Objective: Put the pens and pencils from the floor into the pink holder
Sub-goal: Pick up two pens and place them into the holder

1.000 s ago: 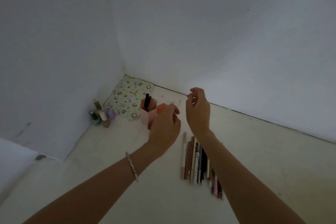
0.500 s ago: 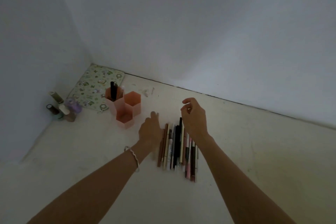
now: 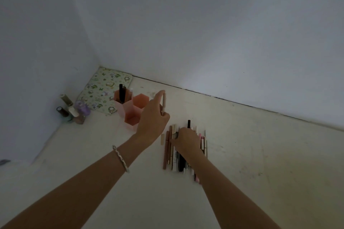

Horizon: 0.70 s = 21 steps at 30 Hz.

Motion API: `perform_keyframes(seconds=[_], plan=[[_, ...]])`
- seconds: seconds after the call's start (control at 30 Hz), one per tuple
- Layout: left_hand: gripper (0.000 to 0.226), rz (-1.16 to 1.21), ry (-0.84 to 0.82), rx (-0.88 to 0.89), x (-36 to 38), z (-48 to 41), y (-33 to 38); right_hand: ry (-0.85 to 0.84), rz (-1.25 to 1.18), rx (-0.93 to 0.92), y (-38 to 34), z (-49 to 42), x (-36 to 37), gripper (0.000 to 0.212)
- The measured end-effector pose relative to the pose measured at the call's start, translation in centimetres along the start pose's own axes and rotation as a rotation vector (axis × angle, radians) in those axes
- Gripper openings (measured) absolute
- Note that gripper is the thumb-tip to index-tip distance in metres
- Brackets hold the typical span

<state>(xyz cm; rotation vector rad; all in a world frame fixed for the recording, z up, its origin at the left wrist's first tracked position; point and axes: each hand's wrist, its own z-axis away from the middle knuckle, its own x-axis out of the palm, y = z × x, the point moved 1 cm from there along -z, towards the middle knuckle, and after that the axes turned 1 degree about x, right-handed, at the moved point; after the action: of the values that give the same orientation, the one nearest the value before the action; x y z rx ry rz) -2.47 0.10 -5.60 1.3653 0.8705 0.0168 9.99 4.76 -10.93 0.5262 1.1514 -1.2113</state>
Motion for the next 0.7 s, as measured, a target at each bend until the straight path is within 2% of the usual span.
perform_keyframes(seconds=[0.13,0.27,0.33,0.4,0.43,0.47,0.57,0.63,0.7], plan=[[0.075,0.037,0.121,0.071,-1.4,0.1,0.6,0.052,-0.276,0.062,-0.1,-0.1,-1.5,0.039],[0.072,0.155,0.382,0.17,-6.5,-1.9,1.6,0.23,-0.607,0.012,-1.3,-0.6,-6.0,0.024],[0.069,0.148,0.573,0.188,-9.5,-3.2,1.5,0.304,-0.819,-0.031,-2.4,-0.8,-8.2,0.017],[0.067,0.134,0.687,0.184,-11.8,-4.0,0.5,0.379,-0.952,-0.094,-3.7,-0.8,-9.6,0.009],[0.066,0.12,0.702,0.177,-12.4,-4.2,-0.2,0.414,-0.983,-0.135,-4.5,-0.8,-10.0,0.006],[0.065,0.099,0.689,0.167,-12.6,-4.3,-0.9,0.446,-0.999,-0.178,-5.2,-0.6,-10.2,0.013],[0.057,0.004,0.561,0.154,-11.9,-4.2,-3.1,0.525,-1.009,-0.296,-6.9,-0.3,-10.2,0.027],[0.042,-0.137,0.509,0.18,-11.3,-3.9,-4.1,0.565,-0.987,-0.347,-7.9,-0.2,-9.9,0.023],[0.033,-0.246,0.55,0.201,-11.4,-3.7,-4.7,0.567,-1.003,-0.39,-9.0,0.0,-9.8,0.02]])
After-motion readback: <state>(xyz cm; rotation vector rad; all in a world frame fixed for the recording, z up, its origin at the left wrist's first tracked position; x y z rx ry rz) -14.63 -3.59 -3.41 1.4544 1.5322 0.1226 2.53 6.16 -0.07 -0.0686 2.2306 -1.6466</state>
